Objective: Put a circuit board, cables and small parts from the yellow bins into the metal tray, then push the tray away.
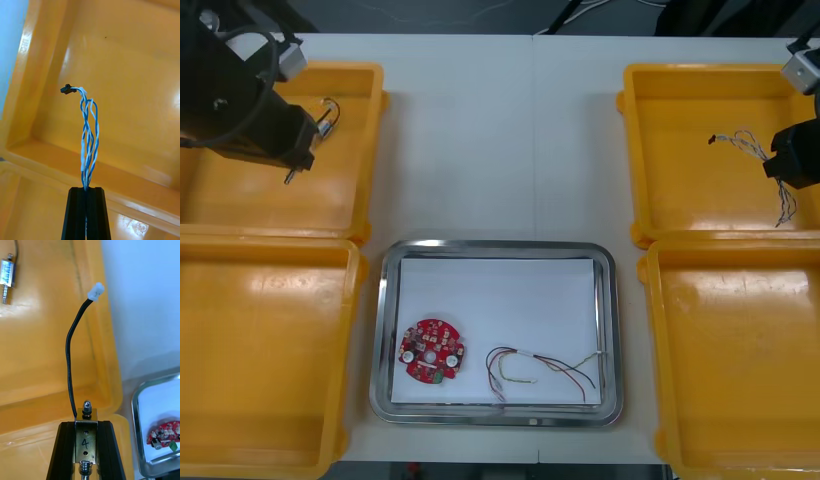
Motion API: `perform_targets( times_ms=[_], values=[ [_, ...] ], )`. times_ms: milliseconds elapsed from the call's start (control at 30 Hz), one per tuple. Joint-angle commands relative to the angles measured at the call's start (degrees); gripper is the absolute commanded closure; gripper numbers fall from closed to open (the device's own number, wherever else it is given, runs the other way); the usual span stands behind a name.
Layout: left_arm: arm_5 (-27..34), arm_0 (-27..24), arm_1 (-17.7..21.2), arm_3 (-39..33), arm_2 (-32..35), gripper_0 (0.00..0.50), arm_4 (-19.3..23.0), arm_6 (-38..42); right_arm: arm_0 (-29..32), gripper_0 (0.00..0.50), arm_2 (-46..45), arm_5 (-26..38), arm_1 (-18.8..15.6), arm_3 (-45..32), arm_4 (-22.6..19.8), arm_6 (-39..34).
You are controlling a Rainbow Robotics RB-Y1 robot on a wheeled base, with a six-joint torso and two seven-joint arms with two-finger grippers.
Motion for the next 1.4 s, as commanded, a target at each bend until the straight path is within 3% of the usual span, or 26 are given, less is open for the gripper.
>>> perform_targets(
  times_ms=[33,367,633,1000,1400],
  values=[
    [0.52,5.93,2.45,-9.34,1.22,0.5,1.45,4.13,4.7,0.5,-0.89,0.19,-2.6,-8.16,-1.62,-2.45],
    [-5.33,13.75,2.45,-22.18,-5.28,0.5,0.57,13.0,9.54,0.5,-0.62,0.19,-2.6,-14.84,-7.51,-7.02],
    [-7.88,16.12,1.48,-28.33,-14.69,0.5,-6.38,21.88,11.82,0.5,0.52,0.19,-2.51,-19.76,-8.65,-13.79],
    [-13.33,16.65,0.07,-29.03,-26.47,0.5,-16.04,30.85,9.45,0.5,1.57,0.19,-2.6,-17.47,-6.81,-13.44],
    [-17.72,16.65,-0.89,-27.98,-33.41,0.5,-21.41,34.1,6.99,0.5,3.77,0.19,-2.51,-15.63,-5.31,-13.0]
  ],
)
